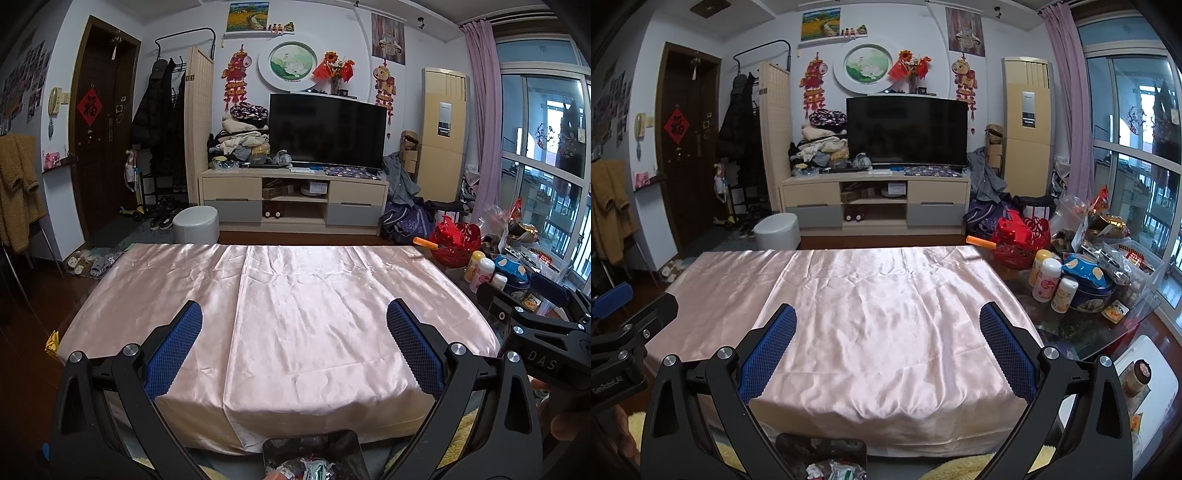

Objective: Collect trash

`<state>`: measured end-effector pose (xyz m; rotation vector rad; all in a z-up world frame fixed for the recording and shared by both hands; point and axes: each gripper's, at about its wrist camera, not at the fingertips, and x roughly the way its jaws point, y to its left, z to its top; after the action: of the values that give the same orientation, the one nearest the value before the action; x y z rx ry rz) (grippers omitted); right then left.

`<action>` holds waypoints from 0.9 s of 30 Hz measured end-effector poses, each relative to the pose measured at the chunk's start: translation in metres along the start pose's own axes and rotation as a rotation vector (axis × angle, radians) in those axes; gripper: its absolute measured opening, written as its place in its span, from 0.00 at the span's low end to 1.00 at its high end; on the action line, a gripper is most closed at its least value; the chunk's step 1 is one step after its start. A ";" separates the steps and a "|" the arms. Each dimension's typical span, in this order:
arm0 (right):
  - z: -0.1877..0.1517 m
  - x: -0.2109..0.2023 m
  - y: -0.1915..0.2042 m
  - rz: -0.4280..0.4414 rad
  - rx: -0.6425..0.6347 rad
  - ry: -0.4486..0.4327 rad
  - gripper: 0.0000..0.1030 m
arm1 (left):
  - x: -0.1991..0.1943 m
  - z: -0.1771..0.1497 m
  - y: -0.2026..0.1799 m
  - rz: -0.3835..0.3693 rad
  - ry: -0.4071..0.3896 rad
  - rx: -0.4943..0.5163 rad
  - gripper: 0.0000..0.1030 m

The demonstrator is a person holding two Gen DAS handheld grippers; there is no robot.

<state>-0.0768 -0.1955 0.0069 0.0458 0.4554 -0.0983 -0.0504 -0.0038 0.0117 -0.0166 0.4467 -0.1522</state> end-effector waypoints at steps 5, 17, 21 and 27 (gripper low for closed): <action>0.000 0.000 0.000 0.001 0.000 0.000 0.97 | 0.000 0.000 0.000 0.000 0.000 0.001 0.92; 0.000 0.000 0.001 0.002 0.000 0.003 0.97 | -0.003 0.002 -0.001 0.002 -0.005 0.000 0.92; 0.000 0.000 0.001 0.001 0.000 0.004 0.97 | -0.004 0.003 -0.001 0.003 -0.005 0.000 0.92; 0.000 0.001 0.001 0.003 0.000 0.003 0.97 | -0.004 0.002 -0.002 0.002 -0.005 -0.001 0.92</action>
<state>-0.0762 -0.1950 0.0069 0.0465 0.4587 -0.0957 -0.0530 -0.0050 0.0154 -0.0174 0.4423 -0.1495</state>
